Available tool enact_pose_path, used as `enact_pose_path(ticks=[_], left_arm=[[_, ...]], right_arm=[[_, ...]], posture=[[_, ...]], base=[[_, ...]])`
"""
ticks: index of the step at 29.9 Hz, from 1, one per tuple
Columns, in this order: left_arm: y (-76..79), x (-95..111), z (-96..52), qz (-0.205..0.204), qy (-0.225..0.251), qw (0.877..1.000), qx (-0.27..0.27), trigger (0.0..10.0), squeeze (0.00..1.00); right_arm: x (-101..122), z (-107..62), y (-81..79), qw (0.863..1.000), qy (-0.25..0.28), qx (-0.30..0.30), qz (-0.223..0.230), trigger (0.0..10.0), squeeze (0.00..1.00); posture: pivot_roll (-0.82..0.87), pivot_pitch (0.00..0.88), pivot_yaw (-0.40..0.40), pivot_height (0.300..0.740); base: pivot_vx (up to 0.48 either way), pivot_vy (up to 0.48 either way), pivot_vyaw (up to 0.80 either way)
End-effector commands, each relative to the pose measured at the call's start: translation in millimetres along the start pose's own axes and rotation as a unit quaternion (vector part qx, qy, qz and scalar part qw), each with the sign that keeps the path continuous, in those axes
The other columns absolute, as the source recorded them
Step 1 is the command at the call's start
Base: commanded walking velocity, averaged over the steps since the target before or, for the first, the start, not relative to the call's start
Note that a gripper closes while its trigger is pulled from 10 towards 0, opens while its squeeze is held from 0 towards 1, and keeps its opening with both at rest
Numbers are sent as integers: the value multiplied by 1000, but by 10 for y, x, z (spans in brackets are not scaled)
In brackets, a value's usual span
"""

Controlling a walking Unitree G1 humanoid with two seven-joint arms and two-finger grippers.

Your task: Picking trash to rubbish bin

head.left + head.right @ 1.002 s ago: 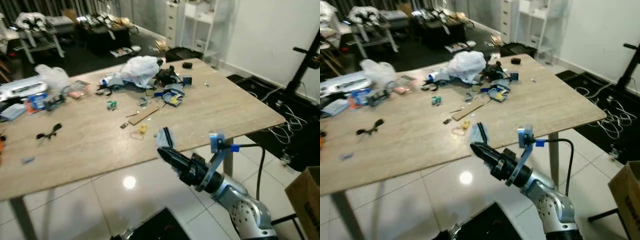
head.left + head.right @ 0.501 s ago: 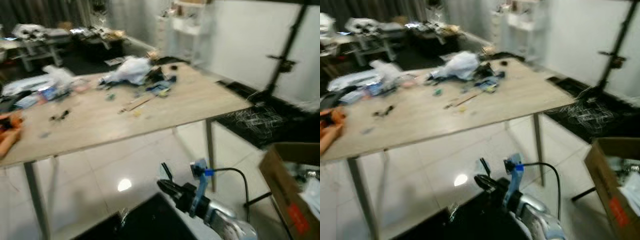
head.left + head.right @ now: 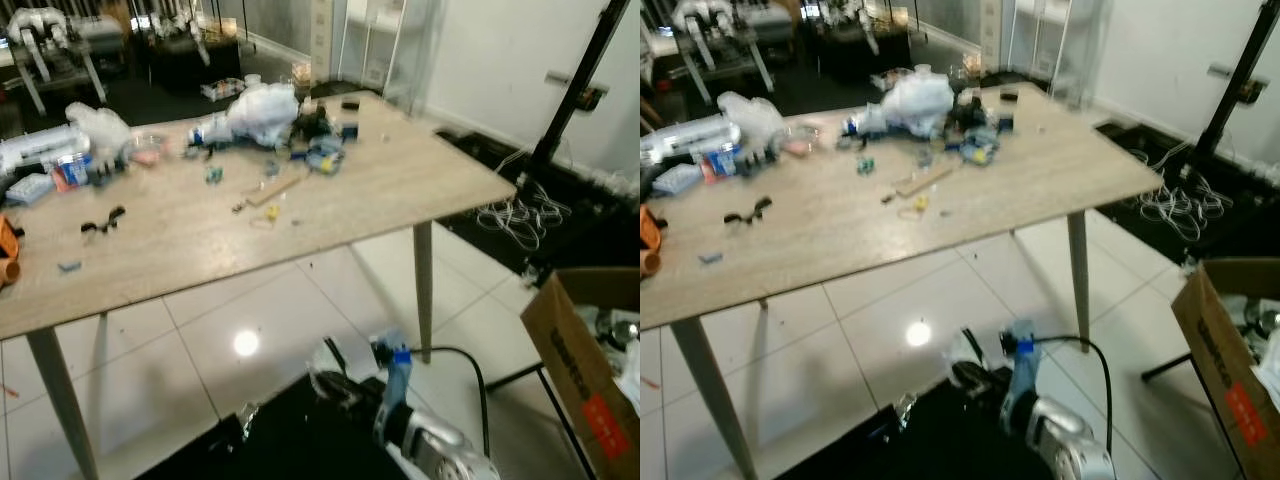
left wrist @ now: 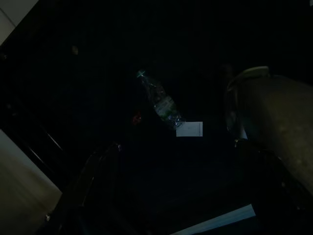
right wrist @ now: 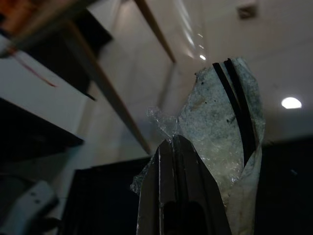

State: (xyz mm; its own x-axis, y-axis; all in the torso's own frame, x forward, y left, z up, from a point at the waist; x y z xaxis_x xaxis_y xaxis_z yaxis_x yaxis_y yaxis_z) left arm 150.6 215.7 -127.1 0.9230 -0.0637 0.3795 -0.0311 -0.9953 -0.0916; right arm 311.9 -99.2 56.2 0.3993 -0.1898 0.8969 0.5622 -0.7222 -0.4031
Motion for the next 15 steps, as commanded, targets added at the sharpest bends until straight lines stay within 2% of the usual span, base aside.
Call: enact_pose_path(ticks=[1,2,3,5,6,7,9,12,15], left_arm=[[17,-139,-9,-2,-17,1000,-3,10000,0],[22,-141,-8,-2,-17,1000,-4,10000,0],[22,-141,-8,-2,-17,1000,-4,10000,0],[32,-156,-9,-3,-18,1000,-4,10000,0],[40,-168,-10,-2,-19,1000,-5,10000,0],[40,-168,-10,-2,-19,1000,-5,10000,0],[49,-194,-11,-2,-22,1000,-6,10000,0],[51,-200,-12,-2,-22,1000,-6,10000,0],[56,-180,-9,-4,-19,1000,-5,10000,0]], right_arm=[[-209,-75,175,998,-32,-52,6,10000,0],[-267,-103,252,996,-40,-75,8,10000,0],[-267,-103,252,996,-40,-75,8,10000,0],[-403,-196,407,991,-56,-120,15,10000,0],[-552,-323,558,983,-75,-165,21,10000,0],[-552,-323,558,983,-75,-165,21,10000,0],[-707,-486,698,973,-93,-209,37,10000,0],[-779,-566,758,967,-100,-231,45,10000,0],[-962,-768,886,947,-123,-292,62,10000,0]], posture=[[-162,120,51,740],[-162,120,50,740],[-162,120,50,740],[-162,119,50,740],[-164,119,51,740],[-164,119,51,740],[-164,118,51,740],[-165,117,50,740],[-161,111,44,740]], base=[[0,0,0],[0,0,0],[0,0,0],[0,0,0],[0,0,0],[0,0,0],[0,0,0],[0,0,0],[0,0,0]])
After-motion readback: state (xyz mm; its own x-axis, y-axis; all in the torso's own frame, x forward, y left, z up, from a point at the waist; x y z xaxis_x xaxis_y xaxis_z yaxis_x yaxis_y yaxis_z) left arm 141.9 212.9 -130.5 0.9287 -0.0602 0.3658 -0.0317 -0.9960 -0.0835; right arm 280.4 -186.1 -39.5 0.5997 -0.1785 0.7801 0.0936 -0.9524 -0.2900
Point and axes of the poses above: a point about 5 cm out from each wrist's last joint towards the gripper, its own z axis pointing out of the wrist towards the gripper, its own x axis along the axis of the wrist's last joint, y = z × x, the point moved 3 cm from there along z, pointing out of the wrist towards the gripper, and after that the axes turned 4 degrees about z, right-handed, at the moved point
